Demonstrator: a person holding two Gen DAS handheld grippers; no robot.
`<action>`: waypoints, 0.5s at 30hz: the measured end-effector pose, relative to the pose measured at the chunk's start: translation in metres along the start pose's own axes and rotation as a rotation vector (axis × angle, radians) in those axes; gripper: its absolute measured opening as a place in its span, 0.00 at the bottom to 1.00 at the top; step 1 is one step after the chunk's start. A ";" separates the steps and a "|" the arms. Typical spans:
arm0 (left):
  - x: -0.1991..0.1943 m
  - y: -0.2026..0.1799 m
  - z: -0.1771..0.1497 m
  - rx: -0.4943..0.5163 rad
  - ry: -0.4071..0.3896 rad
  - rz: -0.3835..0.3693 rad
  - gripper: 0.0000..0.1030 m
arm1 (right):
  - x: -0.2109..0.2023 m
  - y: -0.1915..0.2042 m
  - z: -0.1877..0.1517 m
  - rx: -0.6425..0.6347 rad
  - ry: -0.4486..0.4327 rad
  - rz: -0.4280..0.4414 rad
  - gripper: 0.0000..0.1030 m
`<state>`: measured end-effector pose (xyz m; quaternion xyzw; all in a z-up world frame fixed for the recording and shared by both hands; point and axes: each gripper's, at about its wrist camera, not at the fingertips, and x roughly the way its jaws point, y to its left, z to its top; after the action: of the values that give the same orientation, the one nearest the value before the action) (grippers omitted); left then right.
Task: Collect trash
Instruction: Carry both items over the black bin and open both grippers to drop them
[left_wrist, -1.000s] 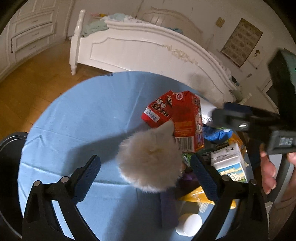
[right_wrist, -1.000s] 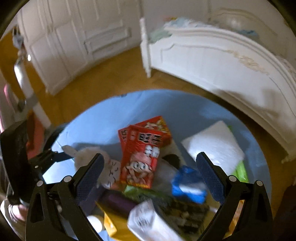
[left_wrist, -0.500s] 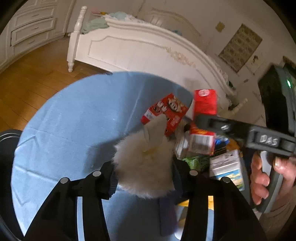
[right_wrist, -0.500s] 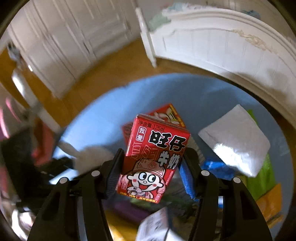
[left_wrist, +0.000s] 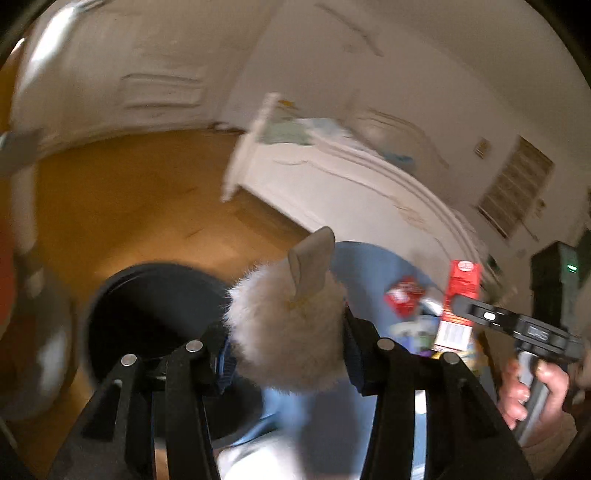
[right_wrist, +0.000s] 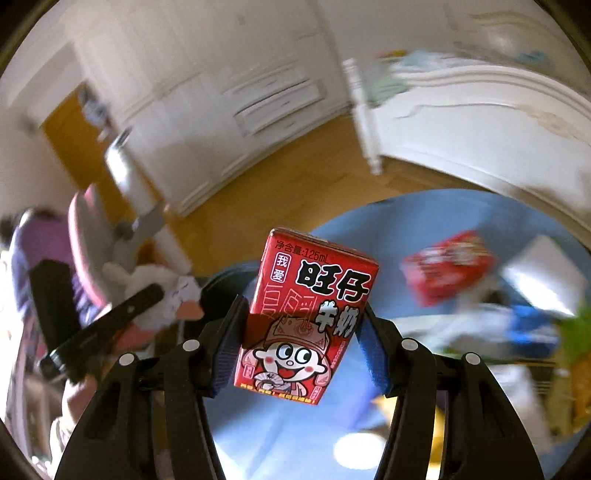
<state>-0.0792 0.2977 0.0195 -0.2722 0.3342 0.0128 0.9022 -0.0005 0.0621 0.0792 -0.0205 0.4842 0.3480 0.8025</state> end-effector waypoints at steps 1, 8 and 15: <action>-0.003 0.015 -0.004 -0.019 0.004 0.029 0.46 | 0.012 0.013 0.003 -0.024 0.018 0.011 0.56; -0.013 0.093 -0.038 -0.136 0.053 0.104 0.46 | 0.129 0.114 -0.015 -0.245 0.246 0.025 0.56; 0.022 0.115 -0.044 -0.143 0.123 0.081 0.46 | 0.205 0.145 -0.040 -0.408 0.392 -0.091 0.56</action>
<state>-0.1121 0.3697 -0.0769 -0.3226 0.3980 0.0562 0.8570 -0.0556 0.2675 -0.0605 -0.2703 0.5487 0.3914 0.6876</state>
